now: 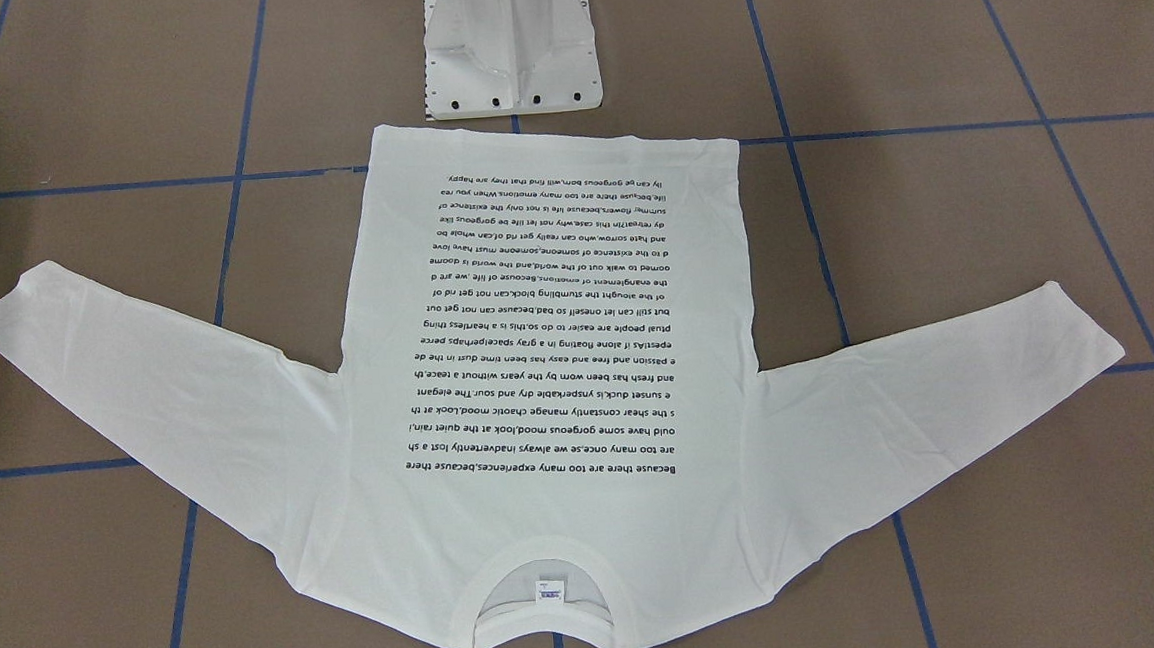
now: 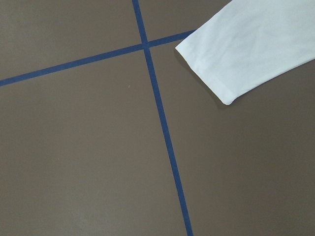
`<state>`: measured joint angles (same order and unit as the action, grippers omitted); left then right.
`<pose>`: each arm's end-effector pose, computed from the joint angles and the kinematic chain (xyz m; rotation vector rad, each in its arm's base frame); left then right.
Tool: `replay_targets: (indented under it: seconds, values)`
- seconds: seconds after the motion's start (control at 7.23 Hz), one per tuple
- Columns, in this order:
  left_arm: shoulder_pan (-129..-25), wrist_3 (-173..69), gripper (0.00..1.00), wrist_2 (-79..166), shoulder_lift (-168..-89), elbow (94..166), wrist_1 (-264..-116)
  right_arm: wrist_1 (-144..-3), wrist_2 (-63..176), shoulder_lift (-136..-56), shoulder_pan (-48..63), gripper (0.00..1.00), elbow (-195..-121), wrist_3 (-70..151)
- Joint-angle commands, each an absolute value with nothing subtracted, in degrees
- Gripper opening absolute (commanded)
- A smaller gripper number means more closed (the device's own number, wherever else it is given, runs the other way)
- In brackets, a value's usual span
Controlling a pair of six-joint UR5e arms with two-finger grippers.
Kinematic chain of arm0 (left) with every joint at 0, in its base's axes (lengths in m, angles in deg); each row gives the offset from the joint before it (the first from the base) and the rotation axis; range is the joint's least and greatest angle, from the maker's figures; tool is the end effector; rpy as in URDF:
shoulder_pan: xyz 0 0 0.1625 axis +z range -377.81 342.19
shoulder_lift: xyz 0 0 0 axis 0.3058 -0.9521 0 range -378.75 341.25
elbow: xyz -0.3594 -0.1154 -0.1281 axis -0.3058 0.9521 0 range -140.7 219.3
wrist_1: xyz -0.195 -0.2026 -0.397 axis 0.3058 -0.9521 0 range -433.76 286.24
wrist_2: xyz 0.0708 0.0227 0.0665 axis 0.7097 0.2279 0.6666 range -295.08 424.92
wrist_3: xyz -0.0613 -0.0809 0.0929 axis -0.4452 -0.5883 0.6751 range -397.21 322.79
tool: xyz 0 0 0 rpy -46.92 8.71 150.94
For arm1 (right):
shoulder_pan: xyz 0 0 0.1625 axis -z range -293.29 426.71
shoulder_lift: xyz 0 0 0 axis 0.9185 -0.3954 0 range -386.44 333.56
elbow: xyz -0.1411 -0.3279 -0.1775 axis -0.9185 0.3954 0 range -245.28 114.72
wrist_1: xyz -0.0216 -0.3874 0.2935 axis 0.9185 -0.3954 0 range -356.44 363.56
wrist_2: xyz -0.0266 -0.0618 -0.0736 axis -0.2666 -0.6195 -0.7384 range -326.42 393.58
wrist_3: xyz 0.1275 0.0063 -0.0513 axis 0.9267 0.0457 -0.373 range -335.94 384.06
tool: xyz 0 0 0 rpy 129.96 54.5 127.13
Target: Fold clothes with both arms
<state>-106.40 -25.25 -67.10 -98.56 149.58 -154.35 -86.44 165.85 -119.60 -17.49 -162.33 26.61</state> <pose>-0.0291 -0.4920 0.5738 0.0791 0.7308 0.2270 -0.0151 -0.5525 0.6238 0.0108 -0.7404 -0.0791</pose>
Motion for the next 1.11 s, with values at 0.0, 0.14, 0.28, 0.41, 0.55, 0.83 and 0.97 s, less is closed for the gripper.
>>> replay_targets:
  seconds: [0.0, 0.14, 0.28, 0.41, 0.55, 0.83, 0.97]
  values:
    - [-106.3, -24.9, 1.0, -67.0, -98.6, 149.8, -154.4, -86.4, 166.0, -119.6, -17.5, 1.0, -162.5, 26.9]
    - [-106.3, -24.9, 1.0, -67.0, -98.6, 149.9, -154.6, -86.4, 166.1, -119.6, -17.5, 1.0, -162.5, 27.1]
    - [-105.5, -24.9, 1.0, -66.2, -98.6, 150.0, -154.6, -86.4, 166.1, -119.5, -17.5, 1.0, -162.7, 27.1]
    - [-105.1, -24.9, 1.0, -65.8, -99.1, 149.9, -154.9, -86.4, 166.1, -119.3, -17.5, 1.0, -162.8, 27.3]
    - [-105.3, -24.8, 1.0, -65.2, -101.4, 148.0, -158.3, -86.3, 166.1, -118.6, -16.4, 1.0, -163.2, 29.1]
    - [-105.3, -25.3, 1.0, -65.1, -102.3, 147.9, -159.3, -80.0, 165.5, -118.5, -10.0, 1.0, -163.9, 40.8]
    - [-105.6, -25.3, 1.0, -65.2, -103.9, 148.5, -160.6, -72.0, 163.6, -120.0, -6.7, 1.0, -163.9, 50.0]
